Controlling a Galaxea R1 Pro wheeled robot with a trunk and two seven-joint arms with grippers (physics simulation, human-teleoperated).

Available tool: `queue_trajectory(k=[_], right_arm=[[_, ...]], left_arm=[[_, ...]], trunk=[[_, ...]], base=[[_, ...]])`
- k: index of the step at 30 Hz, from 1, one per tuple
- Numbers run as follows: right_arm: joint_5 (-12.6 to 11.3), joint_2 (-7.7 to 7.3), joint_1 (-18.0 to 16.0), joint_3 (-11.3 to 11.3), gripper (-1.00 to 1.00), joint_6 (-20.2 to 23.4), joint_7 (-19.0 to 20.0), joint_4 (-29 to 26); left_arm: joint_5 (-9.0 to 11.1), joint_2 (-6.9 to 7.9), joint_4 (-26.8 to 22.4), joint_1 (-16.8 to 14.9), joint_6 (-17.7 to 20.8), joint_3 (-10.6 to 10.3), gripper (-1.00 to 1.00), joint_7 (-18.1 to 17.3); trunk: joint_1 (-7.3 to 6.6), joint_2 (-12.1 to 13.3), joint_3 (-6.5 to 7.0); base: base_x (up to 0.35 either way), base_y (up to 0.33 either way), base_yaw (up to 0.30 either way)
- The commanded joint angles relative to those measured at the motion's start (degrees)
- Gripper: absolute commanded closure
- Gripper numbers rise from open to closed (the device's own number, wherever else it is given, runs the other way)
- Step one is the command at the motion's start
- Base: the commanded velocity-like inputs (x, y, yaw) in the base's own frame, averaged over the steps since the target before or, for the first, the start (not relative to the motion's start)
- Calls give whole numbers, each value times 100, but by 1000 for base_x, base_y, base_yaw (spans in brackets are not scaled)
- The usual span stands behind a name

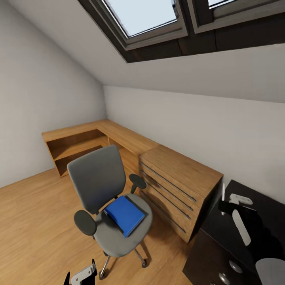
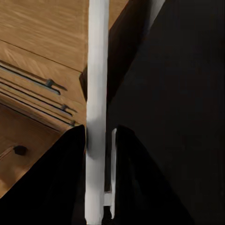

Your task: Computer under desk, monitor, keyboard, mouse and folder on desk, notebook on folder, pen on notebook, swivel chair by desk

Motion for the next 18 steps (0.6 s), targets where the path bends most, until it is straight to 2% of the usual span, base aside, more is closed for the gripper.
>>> queue_trajectory(k=[1, 3, 5, 7, 11, 15, 18], right_arm=[[-24, -20, -190, 4, 100, -92, -85, 403], [47, -99, -518, 4, 100, -414, -117, 1035], [102, -139, -667, 5, 100, -608, -127, 1385], [259, -171, -986, 4, 100, -784, -186, 2104], [452, -186, -1346, 5, 100, -933, -224, 2848], [566, -271, -1768, 11, 100, -1455, -365, 3872], [589, -285, -1879, 20, 100, -1599, -604, 4157]], left_arm=[[2, 12, -6, -4, -9, -49, -100, 57], [2, 42, -6, -4, -7, -49, -100, 57], [2, 60, -6, -4, -6, -51, -100, 56], [2, 82, -6, -4, -10, -49, -100, 56], [2, 89, -6, -4, -11, -52, -100, 57], [1, 73, -6, -4, -11, -60, -100, 63], [2, 58, -6, -4, -14, -65, -100, 68]], trunk=[[1, -7, -8], [1, -7, -8], [1, -7, -8], [1, -7, -8], [1, -7, -8], [1, -7, -8], [1, -7, -8]], base=[[0, 0, 0], [0, 0, 0], [0, 0, 0], [0, 0, 0], [0, 0, 0], [0, 0, 0], [0, 0, 0]])
